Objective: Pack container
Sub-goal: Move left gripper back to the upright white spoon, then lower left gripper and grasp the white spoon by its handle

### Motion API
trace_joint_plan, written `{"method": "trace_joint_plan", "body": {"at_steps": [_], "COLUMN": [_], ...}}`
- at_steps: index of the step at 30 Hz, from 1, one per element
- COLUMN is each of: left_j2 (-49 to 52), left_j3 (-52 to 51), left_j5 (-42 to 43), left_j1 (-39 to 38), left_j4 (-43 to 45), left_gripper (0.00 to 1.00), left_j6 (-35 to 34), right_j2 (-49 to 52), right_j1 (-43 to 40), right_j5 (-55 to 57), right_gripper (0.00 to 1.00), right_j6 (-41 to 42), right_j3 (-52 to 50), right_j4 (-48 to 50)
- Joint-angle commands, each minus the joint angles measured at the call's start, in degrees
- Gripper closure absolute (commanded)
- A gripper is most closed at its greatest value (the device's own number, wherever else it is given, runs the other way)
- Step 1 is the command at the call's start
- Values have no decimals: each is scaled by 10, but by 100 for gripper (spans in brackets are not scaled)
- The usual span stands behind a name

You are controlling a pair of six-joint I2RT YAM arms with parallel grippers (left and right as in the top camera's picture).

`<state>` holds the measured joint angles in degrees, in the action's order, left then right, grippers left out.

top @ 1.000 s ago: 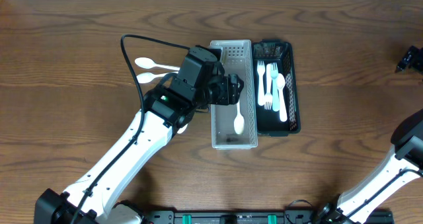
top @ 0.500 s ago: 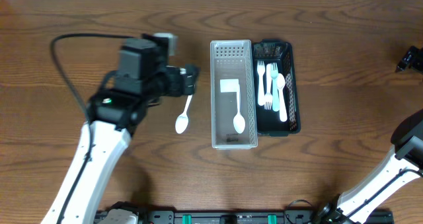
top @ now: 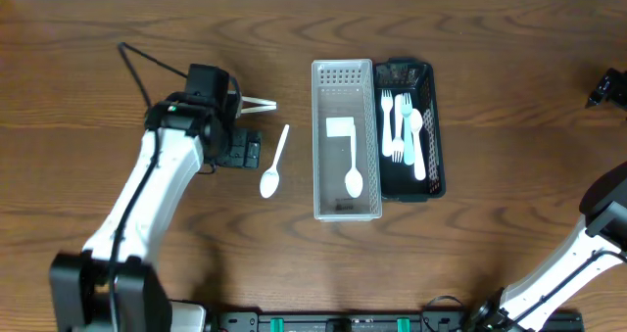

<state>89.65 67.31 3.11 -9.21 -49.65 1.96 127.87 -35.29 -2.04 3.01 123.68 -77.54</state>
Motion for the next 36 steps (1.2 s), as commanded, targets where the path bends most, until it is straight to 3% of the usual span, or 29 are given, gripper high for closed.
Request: {"method": "trace_joint_plan", "body": {"at_steps": [1, 6, 11, 18, 36], "left_j2": [45, 96, 103, 106, 156], "left_j3": [4, 4, 4, 4, 4], "left_j5": [-12, 11, 85, 81, 31], "left_j1": [1, 1, 0, -25, -60], "left_j4": [0, 12, 37, 52, 71], "left_gripper": [2, 2, 2, 2, 2], "left_j6": [50, 53, 81, 145, 100], "right_j2": [-14, -14, -14, -14, -14], "right_j1": [3, 3, 3, 3, 3], "right_j5": [1, 1, 1, 1, 1], "right_gripper": [1, 1, 1, 1, 1], "right_j6": [8, 8, 8, 8, 8], "right_j3": [-1, -1, -1, -1, -1], "right_j4": [0, 0, 0, 0, 0]}}
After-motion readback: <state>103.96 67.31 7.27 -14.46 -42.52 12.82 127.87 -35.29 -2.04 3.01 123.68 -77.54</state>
